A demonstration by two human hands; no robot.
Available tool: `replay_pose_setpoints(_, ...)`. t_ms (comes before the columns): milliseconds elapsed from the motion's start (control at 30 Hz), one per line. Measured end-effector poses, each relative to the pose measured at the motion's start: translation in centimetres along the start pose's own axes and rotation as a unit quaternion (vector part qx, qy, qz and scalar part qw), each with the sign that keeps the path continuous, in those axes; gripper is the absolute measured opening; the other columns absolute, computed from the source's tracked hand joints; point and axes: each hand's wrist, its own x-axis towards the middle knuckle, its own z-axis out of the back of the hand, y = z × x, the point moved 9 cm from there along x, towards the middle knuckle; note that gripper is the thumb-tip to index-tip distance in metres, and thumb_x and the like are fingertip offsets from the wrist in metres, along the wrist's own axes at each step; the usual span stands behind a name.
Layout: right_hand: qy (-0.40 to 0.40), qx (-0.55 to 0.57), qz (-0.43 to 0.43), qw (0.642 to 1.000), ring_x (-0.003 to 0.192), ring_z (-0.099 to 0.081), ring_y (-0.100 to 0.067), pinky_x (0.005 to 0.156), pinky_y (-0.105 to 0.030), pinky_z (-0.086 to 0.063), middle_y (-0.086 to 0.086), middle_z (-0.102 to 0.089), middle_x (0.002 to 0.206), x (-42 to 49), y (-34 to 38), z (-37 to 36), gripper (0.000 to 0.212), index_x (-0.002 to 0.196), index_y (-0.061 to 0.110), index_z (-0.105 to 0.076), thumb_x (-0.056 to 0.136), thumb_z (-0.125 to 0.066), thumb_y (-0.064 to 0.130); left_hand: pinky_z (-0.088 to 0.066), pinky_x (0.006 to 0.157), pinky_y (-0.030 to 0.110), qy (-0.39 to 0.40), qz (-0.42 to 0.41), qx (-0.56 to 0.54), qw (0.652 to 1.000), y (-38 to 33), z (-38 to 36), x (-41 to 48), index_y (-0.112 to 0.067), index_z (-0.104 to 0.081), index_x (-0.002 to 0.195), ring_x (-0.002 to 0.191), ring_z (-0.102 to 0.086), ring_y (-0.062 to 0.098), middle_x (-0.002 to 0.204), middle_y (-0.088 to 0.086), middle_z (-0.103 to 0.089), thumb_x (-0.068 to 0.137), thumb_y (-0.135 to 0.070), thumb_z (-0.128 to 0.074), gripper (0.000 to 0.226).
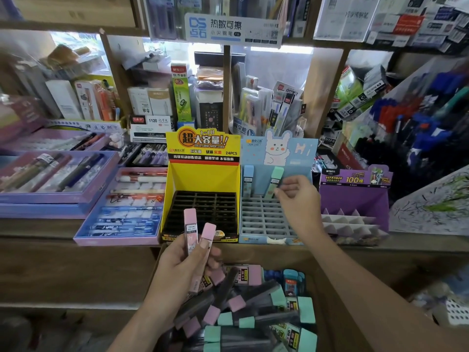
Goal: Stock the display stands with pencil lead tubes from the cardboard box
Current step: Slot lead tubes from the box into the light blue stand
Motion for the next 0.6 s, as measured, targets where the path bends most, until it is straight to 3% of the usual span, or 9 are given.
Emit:
replay_pose_setpoints(133, 0.037, 0.035, 0.012, 0.999, 0.079, -0.066, 0.000, 0.069, -0.010, -0.051, 0.005, -0.068, 0.088, -2.3, 1.6, -0.3, 0.012, 0.101, 0.016, -0.066, 0.093, -0.074, 0.011, -0.057, 0.065, 0.025, -0.001, 0.000, 0.006, 1.000, 0.0, 0.0, -0.1, -0.021, -0.073, 0.104, 0.078, -0.071, 0.026, 0.099, 0.020, -0.076, 0.096, -0.031, -0.062, 0.017)
replay_pose_setpoints(300, 0.273, 0.086, -0.014, 0.958, 0.067, -0.072, -0.008, 0.060, -0.017, -0.055, 0.006, -0.077, 0.085, -7.5, 4.1, -5.6, 0.008, 0.097, 0.028, -0.074, 0.097, -0.070, 0.022, -0.057, 0.062, 0.024, 0.003, -0.003, 0.010, 1.000, -0.3, -0.2, -0.1, -0.021, -0.073, 0.105, 0.076, -0.071, 0.025, 0.098, 0.018, -0.077, 0.093, -0.035, -0.065, 0.020)
replay_pose_setpoints(367, 0.326, 0.101, -0.035, 0.939, 0.066, -0.071, -0.009, 0.060, -0.019, -0.055, 0.004, -0.078, 0.089, -9.4, 4.5, -7.5, 0.006, 0.100, 0.026, -0.075, 0.096, -0.072, 0.026, -0.057, 0.062, 0.025, 0.003, -0.007, 0.023, 1.000, -0.5, -0.2, -0.1, -0.020, -0.073, 0.105, 0.076, -0.072, 0.026, 0.095, 0.018, -0.076, 0.092, -0.038, -0.067, 0.023)
replay_pose_setpoints(600, 0.329, 0.159, -0.092, 0.926, 0.062, -0.068, -0.009, 0.055, -0.020, -0.052, -0.003, -0.079, 0.085, -10.8, 4.2, -9.0, 0.011, 0.096, 0.017, -0.074, 0.089, -0.081, 0.022, -0.060, 0.068, 0.029, 0.020, -0.018, 0.030, 0.999, -0.8, -0.5, -0.4, -0.018, -0.073, 0.108, 0.077, -0.072, 0.029, 0.092, 0.020, -0.075, 0.094, -0.040, -0.068, 0.027)
